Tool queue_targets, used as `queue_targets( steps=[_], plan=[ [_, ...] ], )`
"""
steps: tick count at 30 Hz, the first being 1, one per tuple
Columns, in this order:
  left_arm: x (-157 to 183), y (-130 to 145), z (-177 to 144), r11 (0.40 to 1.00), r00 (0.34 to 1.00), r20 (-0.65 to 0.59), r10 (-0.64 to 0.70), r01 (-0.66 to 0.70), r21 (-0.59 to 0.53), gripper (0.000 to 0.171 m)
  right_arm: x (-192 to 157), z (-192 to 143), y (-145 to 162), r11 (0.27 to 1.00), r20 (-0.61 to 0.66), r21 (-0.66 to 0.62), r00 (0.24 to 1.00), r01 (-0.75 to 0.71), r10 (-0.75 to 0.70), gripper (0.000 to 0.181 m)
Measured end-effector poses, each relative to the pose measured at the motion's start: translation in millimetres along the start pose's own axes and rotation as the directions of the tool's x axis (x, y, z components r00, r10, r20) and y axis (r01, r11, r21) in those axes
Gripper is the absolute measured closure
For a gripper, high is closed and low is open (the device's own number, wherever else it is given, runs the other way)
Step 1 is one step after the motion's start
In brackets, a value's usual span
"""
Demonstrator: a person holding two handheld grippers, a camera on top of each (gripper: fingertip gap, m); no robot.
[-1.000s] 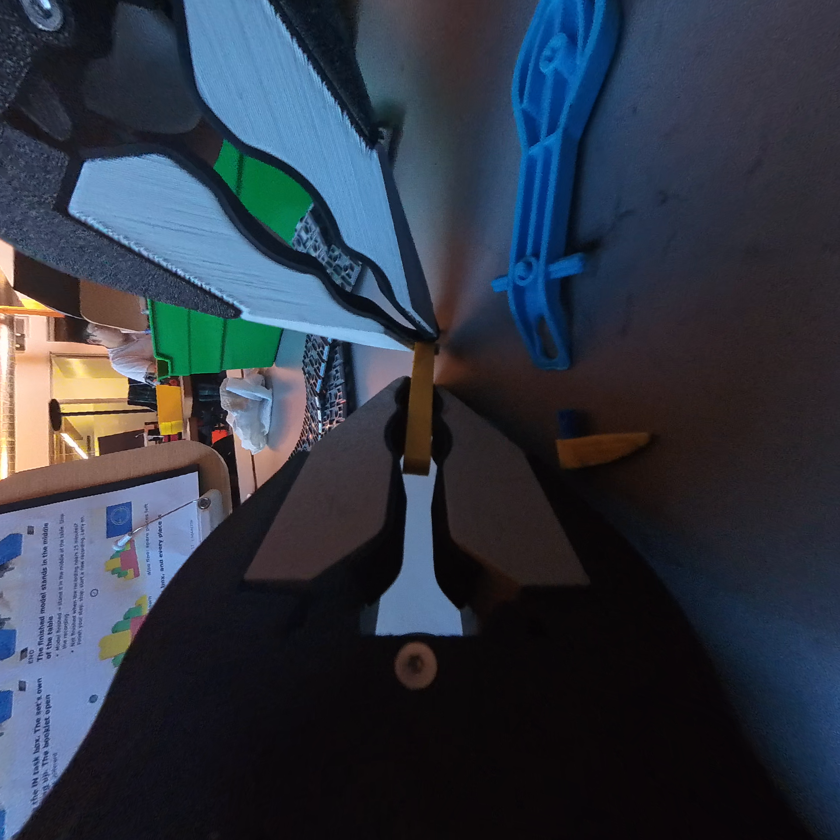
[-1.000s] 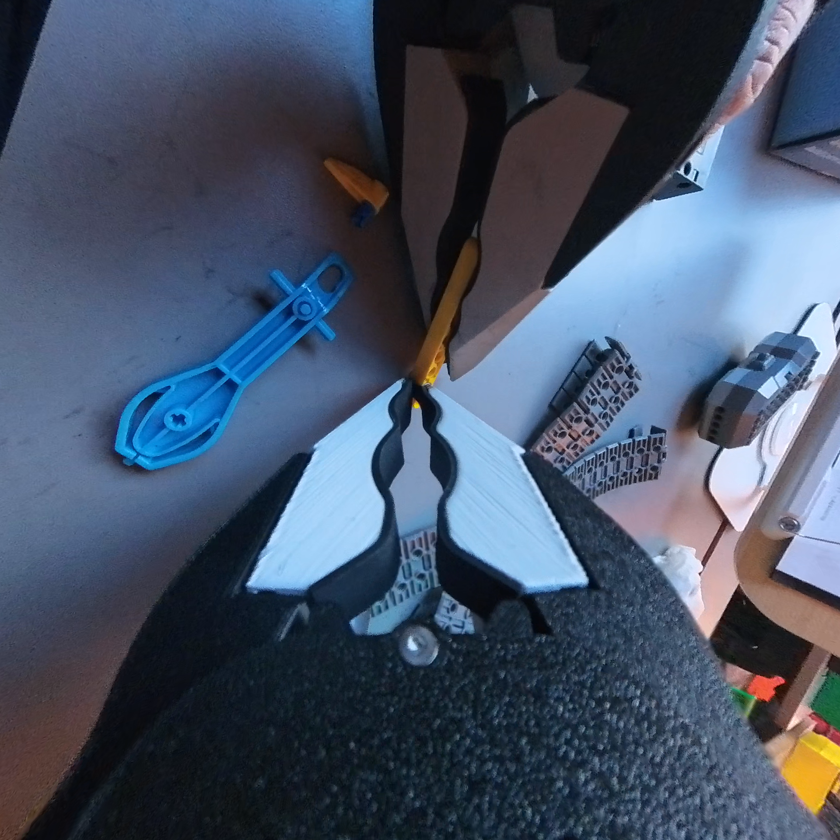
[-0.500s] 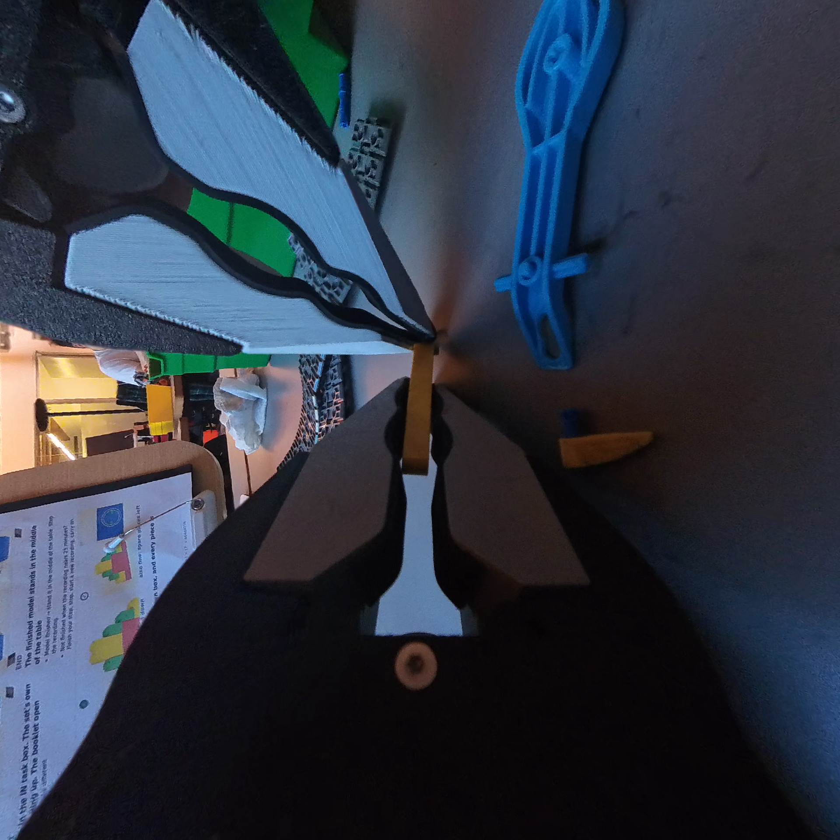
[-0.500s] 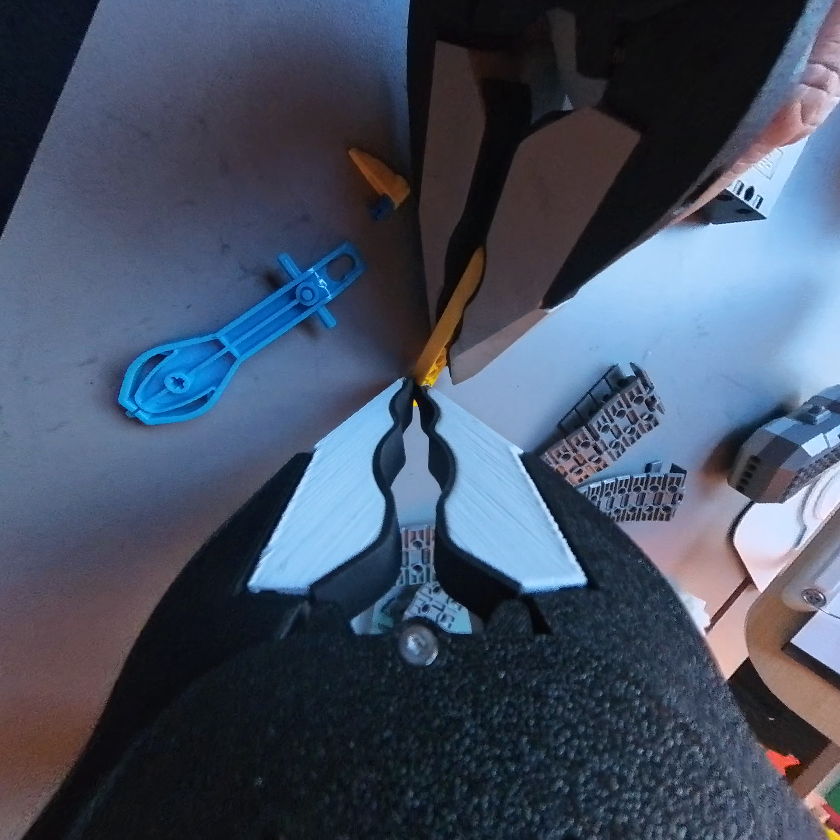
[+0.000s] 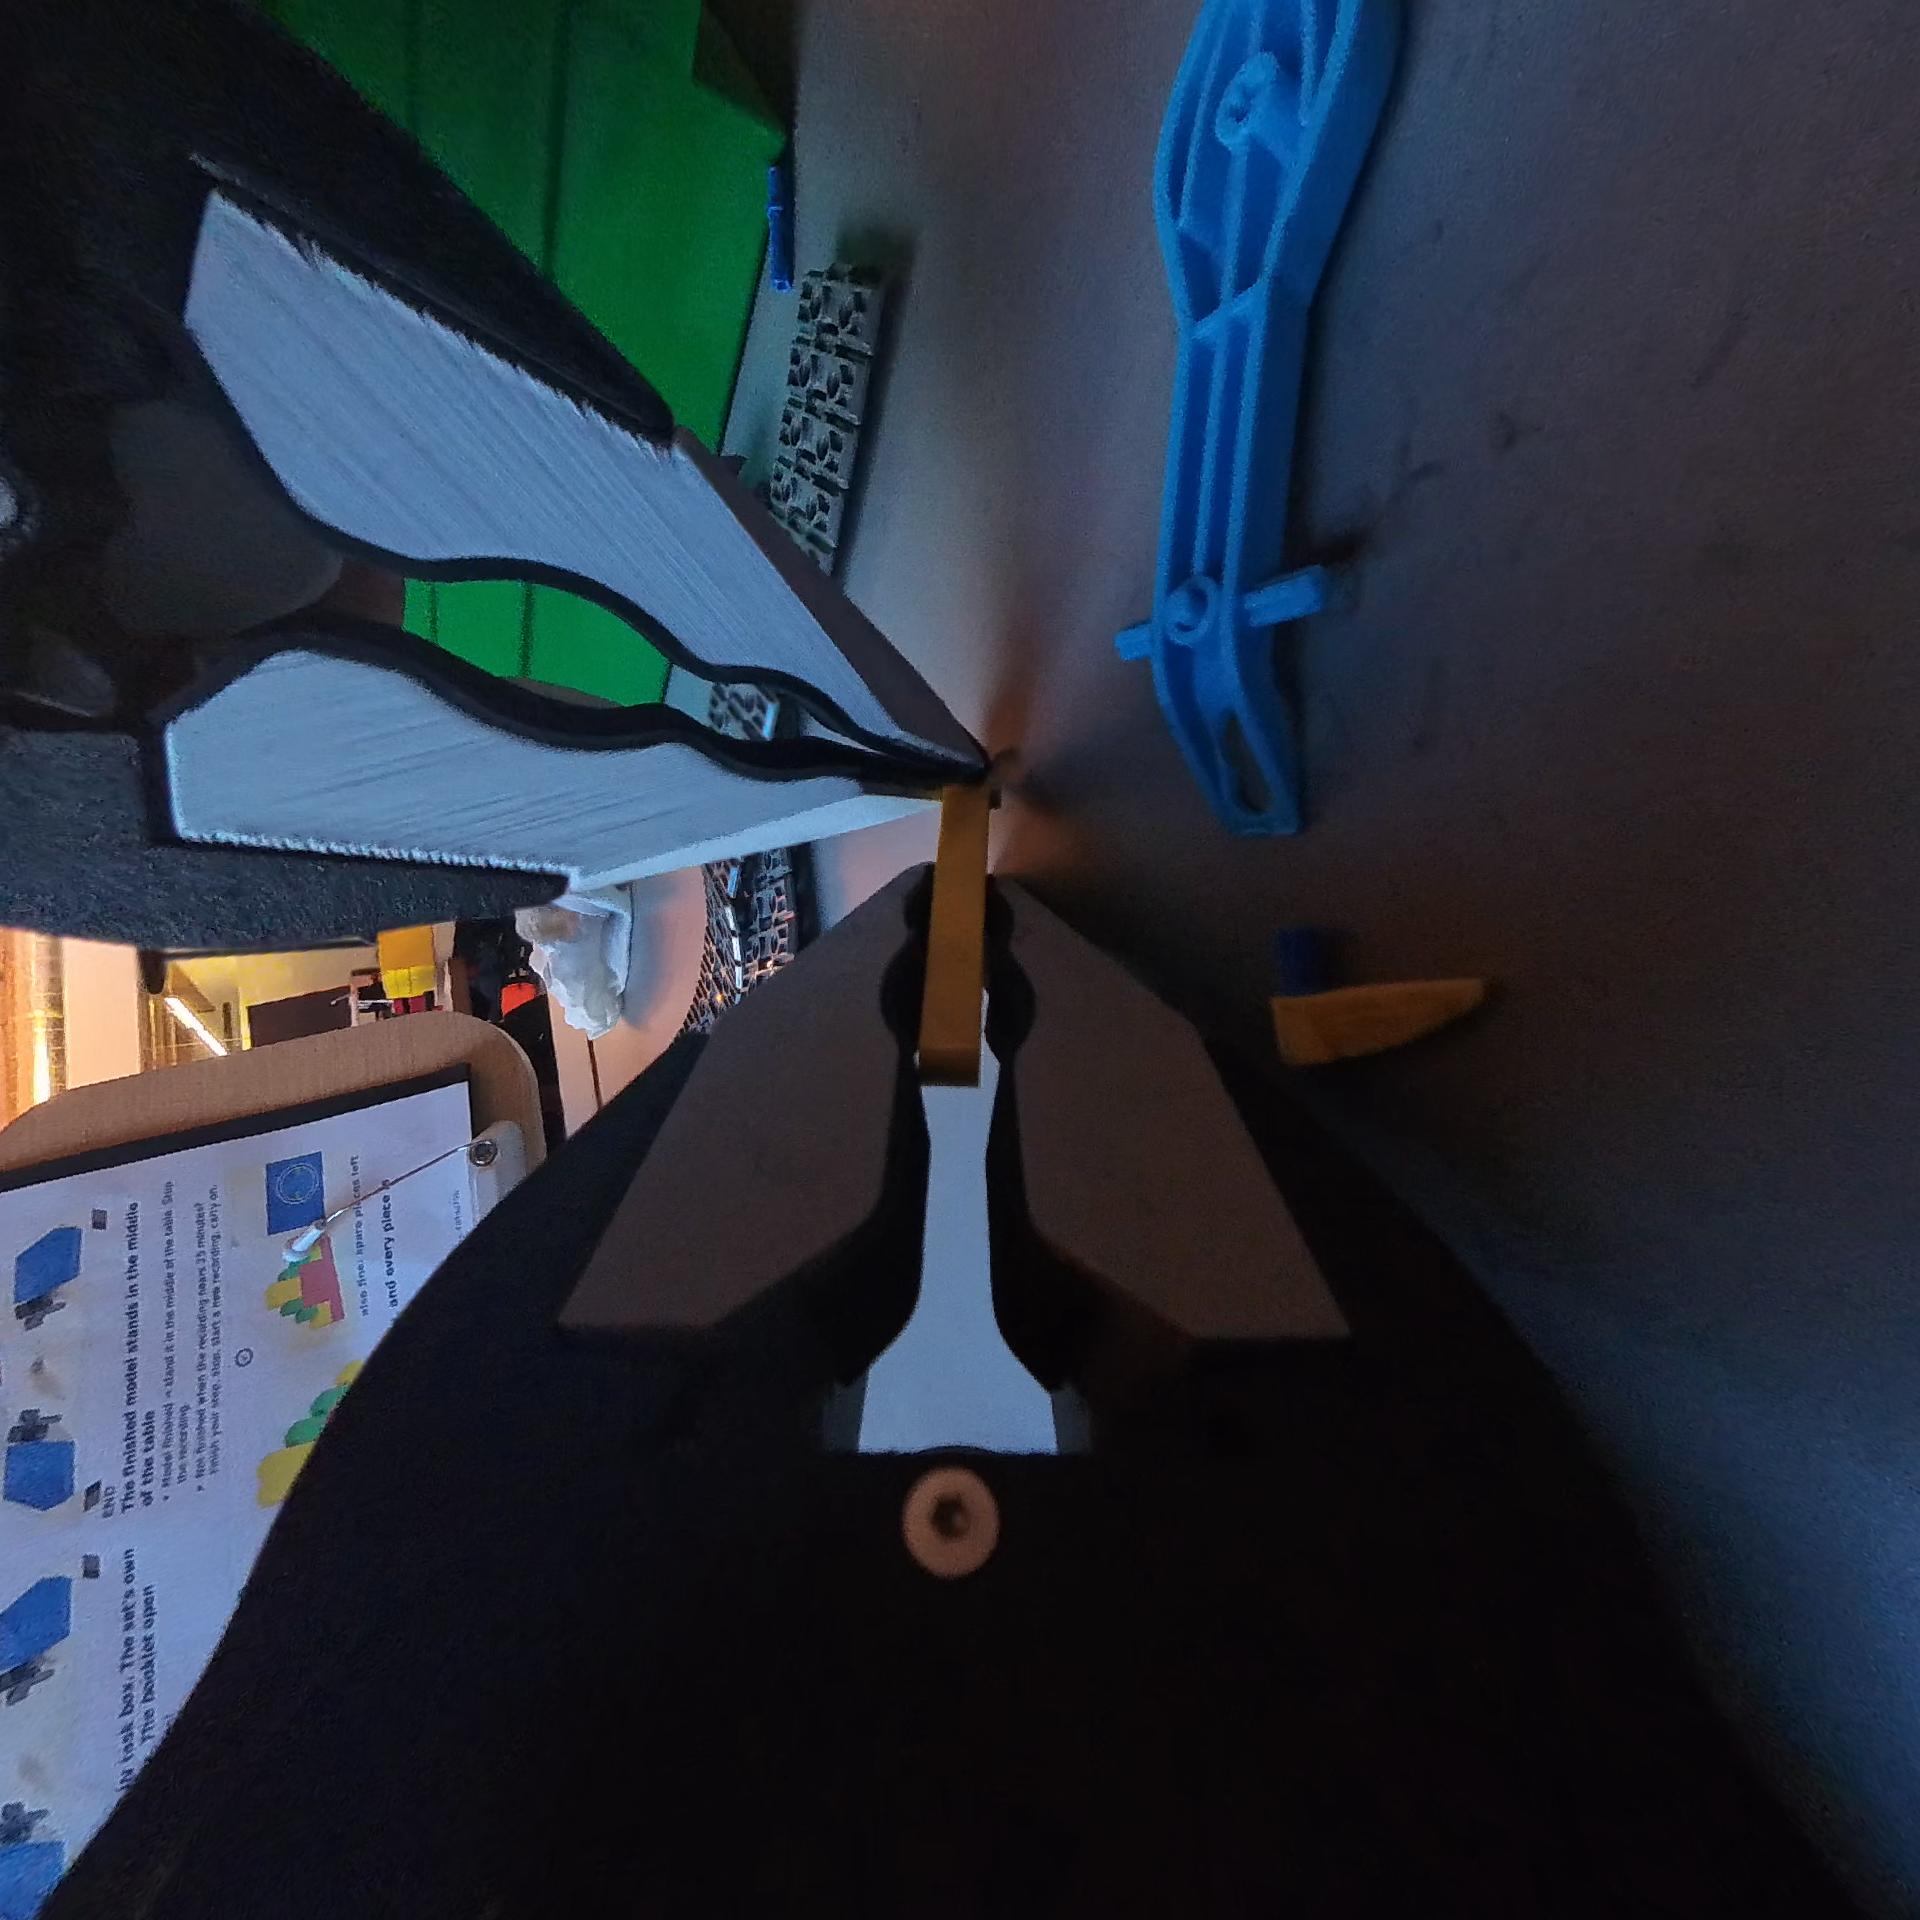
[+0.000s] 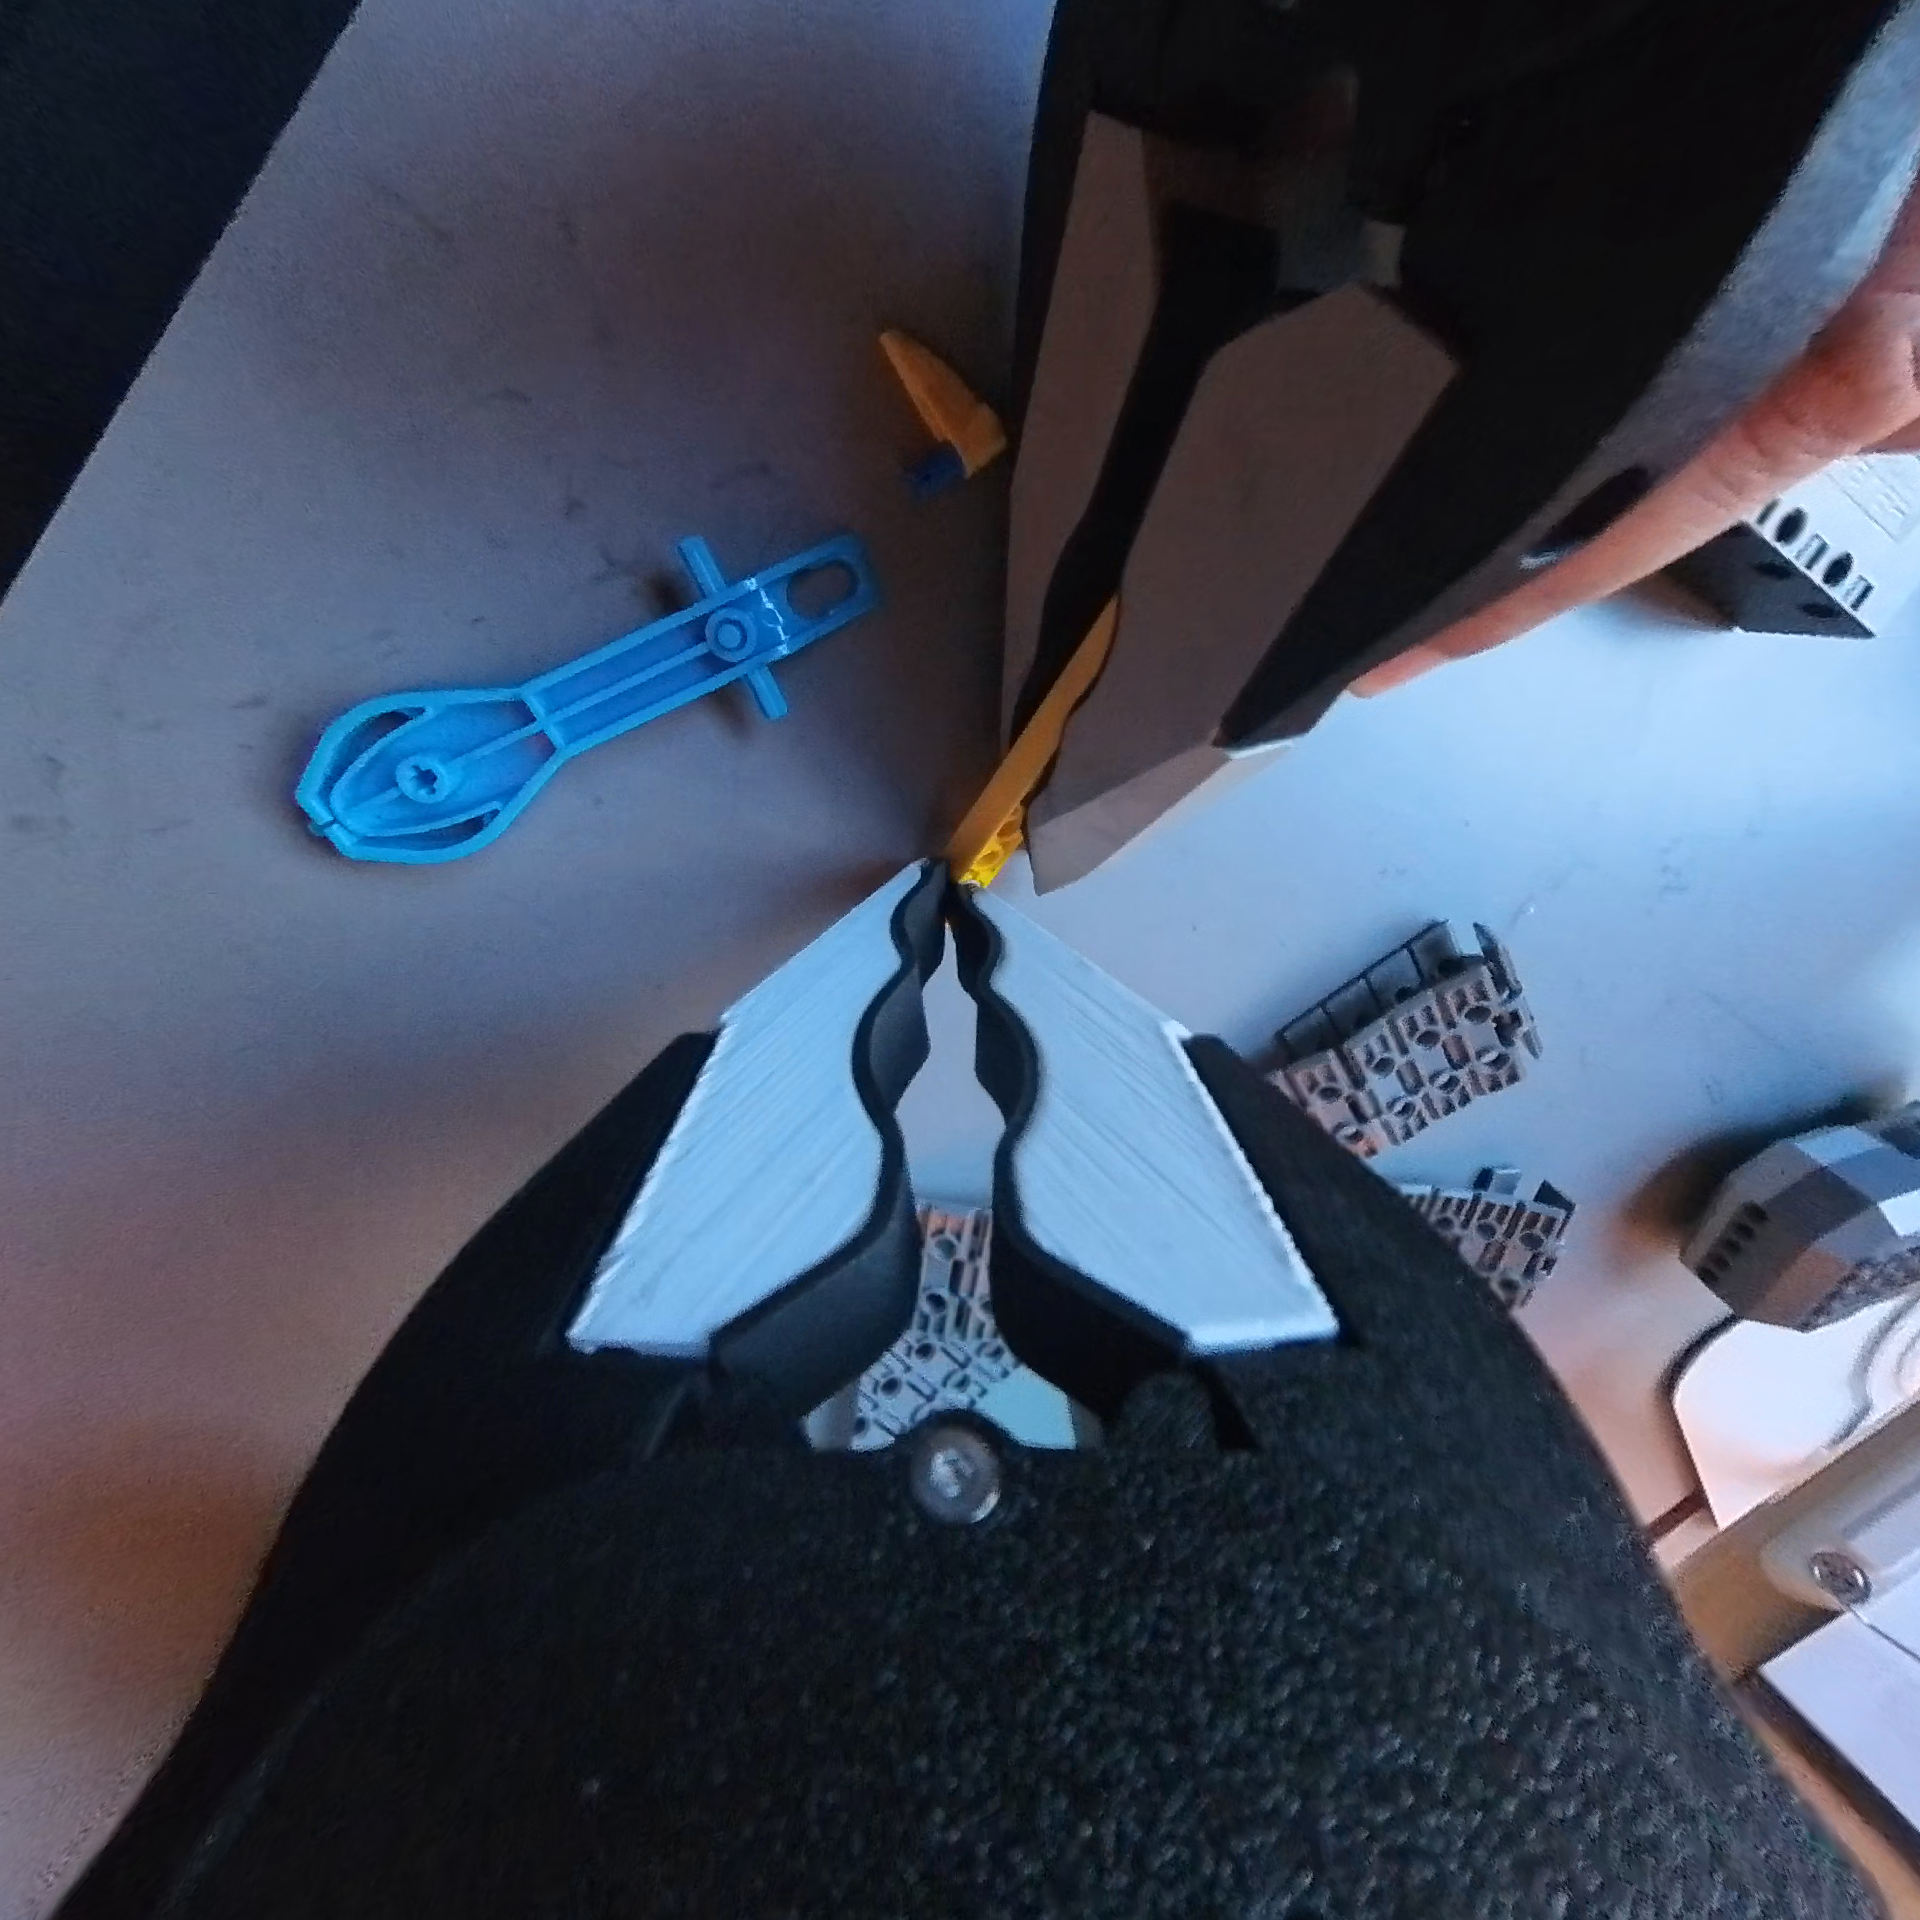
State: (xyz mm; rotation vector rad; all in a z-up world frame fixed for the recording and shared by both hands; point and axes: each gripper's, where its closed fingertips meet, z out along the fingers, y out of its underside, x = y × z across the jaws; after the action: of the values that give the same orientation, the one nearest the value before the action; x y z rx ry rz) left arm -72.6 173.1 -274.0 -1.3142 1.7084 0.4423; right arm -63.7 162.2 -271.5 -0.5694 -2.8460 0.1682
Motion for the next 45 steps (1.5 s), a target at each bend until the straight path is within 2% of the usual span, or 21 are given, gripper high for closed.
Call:
queue_targets(
  steps=[15, 18, 20, 23, 26, 28, 39, 45],
  plan=[
    [-0.1, 0.3, 0.0, 1.0, 0.999, 0.022, 0.026, -0.026, -0.008, 0.166, -1.3, -0.4, -0.6, 0.999, 0.115, 0.032, 0.993, 0.028, -0.031, 0.181],
    [0.1, 0.7, -0.2, 1.0, 0.999, 0.023, 0.022, -0.022, 0.0, 0.166, -1.4, -0.5, -0.6, 0.998, 0.116, 0.001, 0.991, -0.07, 0.069, 0.181],
    [0.4, 0.9, -0.2, 1.0, 1.0, 0.014, 0.008, -0.008, 0.004, 0.166, -0.8, -0.5, 0.2, 0.988, 0.044, -0.01, 0.987, -0.154, 0.154, 0.181],
    [0.2, 0.6, -0.3, 1.0, 1.0, 0.009, -0.005, 0.005, 0.017, 0.166, 0.3, -1.1, 0.4, 0.973, -0.148, 0.048, 0.962, -0.224, 0.229, 0.181],
    [0.4, 0.2, -0.3, 1.0, 1.0, 0.007, -0.001, 0.001, 0.028, 0.166, 1.2, -1.8, -0.3, 0.964, -0.309, 0.107, 0.913, -0.245, 0.266, 0.181],
    [0.3, 0.0, -0.3, 1.0, 1.0, 0.016, 0.015, -0.015, 0.026, 0.166, 2.1, -1.5, -0.9, 0.958, -0.361, 0.129, 0.887, -0.257, 0.287, 0.181],
    [-0.2, 3.5, -0.9, 1.0, 1.0, 0.012, -0.002, 0.002, 0.02, 0.166, 4.8, -2.0, -0.8, 0.97, -0.375, 0.114, 0.895, -0.213, 0.24, 0.181],
    [-0.2, 4.0, -1.2, 1.0, 1.0, 0.01, -0.002, 0.001, 0.02, 0.166, 5.5, -1.4, -1.1, 0.962, -0.378, 0.147, 0.886, -0.229, 0.269, 0.181]
  ],
)
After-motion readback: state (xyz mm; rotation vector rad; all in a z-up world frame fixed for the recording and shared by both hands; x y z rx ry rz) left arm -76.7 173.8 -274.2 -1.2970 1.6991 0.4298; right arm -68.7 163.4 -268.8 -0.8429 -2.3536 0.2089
